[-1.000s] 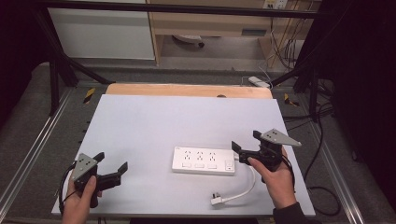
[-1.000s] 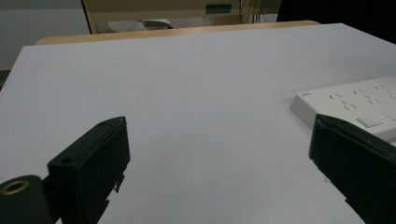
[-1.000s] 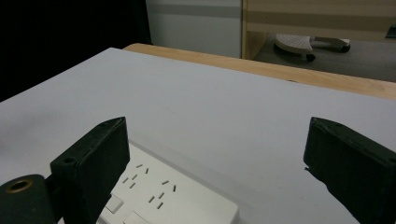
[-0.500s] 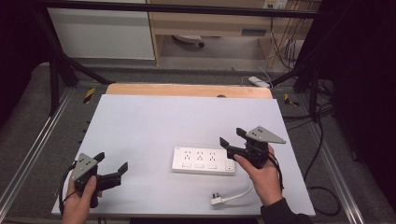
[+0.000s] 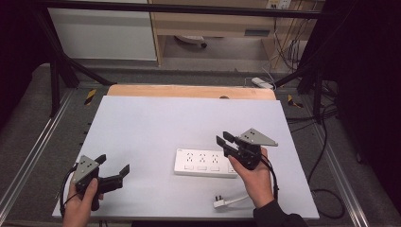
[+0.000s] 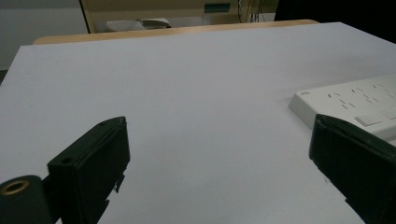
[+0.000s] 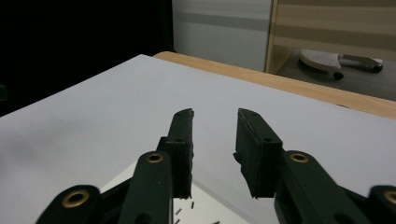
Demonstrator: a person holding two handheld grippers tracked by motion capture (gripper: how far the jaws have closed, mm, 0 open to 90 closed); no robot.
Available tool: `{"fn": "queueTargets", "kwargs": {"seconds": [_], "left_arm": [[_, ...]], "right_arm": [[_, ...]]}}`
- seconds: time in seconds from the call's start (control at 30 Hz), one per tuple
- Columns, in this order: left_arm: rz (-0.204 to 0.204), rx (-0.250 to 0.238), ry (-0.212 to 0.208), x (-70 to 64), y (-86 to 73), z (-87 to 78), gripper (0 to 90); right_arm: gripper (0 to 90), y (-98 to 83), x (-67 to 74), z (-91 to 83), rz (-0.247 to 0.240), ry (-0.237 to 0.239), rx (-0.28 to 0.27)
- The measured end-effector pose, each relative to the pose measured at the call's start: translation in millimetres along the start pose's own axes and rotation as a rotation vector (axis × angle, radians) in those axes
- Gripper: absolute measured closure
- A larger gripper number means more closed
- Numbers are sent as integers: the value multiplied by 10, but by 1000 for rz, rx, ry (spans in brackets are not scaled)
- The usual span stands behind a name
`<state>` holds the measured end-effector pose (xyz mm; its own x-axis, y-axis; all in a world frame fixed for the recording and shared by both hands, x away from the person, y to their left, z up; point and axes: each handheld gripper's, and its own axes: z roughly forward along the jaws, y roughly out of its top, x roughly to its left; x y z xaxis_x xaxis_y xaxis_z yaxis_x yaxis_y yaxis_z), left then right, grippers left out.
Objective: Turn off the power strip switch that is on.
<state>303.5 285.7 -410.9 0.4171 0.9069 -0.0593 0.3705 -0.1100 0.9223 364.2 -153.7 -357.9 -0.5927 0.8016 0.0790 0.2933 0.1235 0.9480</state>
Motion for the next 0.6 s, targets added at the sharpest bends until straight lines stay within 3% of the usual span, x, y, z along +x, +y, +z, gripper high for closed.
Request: {"fn": "queueTargets", "kwargs": {"seconds": [0.33,0.6], "left_arm": [[-4,-3,-1,0,1,-2,54],[-3,-3,-2,3,1,-3,54]], "right_arm": [[819,-45,190,146,-47,44,3],[875,-82,288,219,-52,70,-10]]}}
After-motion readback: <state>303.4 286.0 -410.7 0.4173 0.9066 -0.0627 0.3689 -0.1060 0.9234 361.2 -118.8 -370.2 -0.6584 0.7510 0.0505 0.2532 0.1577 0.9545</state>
